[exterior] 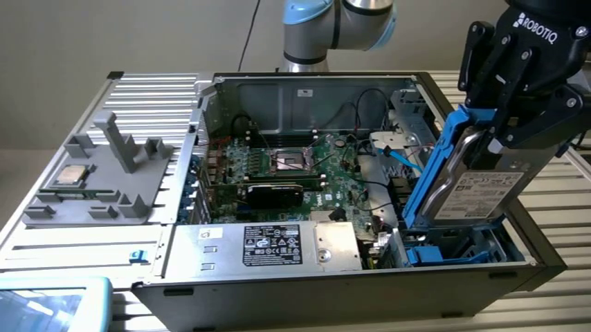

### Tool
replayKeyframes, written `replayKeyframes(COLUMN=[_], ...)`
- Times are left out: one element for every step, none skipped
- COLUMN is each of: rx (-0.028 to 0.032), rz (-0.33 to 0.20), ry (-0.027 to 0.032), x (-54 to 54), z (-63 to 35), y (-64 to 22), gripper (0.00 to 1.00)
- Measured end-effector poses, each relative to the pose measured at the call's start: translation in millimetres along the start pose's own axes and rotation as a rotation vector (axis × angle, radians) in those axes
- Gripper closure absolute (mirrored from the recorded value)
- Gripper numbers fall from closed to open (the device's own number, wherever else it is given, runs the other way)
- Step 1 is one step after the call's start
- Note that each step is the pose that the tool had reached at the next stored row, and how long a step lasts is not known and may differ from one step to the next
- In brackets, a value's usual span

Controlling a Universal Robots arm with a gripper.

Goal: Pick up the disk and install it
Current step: 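Pick up the disk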

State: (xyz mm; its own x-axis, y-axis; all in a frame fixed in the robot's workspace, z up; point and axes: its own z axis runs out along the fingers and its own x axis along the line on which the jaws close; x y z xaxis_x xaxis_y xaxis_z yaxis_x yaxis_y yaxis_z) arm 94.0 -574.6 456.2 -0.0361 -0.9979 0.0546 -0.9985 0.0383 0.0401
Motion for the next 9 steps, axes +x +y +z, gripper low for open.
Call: replayKeyframes(rx=[0.0, 0.0, 0.0001, 0.0002, 0.0003, 0.0003, 0.0004, 0.0005, 0.0007], rz=[0.0, 0.0, -0.001, -0.002, -0.003, -0.004, -0.004, -0.005, -0.006], ry=[-0.0001, -0.0002, -0.0002, 0.0, -0.0001, 0.0001, 0.0, 0.0001, 0.0003], x=[0.6, 1.1, 1.0, 1.3, 1.5, 1.6, 1.9, 1.9, 1.9], z=[0.2, 0.5, 1.0, 1.4, 1.9, 2.4, 3.1, 3.7, 4.3], y=[0.0, 0.0, 0.0, 0.0, 0.0, -0.1, -0.1, -0.1, -0.1], gripper=[0.63, 0.63, 0.63, 0.63, 0.63, 0.63, 0.63, 0.63, 0.63])
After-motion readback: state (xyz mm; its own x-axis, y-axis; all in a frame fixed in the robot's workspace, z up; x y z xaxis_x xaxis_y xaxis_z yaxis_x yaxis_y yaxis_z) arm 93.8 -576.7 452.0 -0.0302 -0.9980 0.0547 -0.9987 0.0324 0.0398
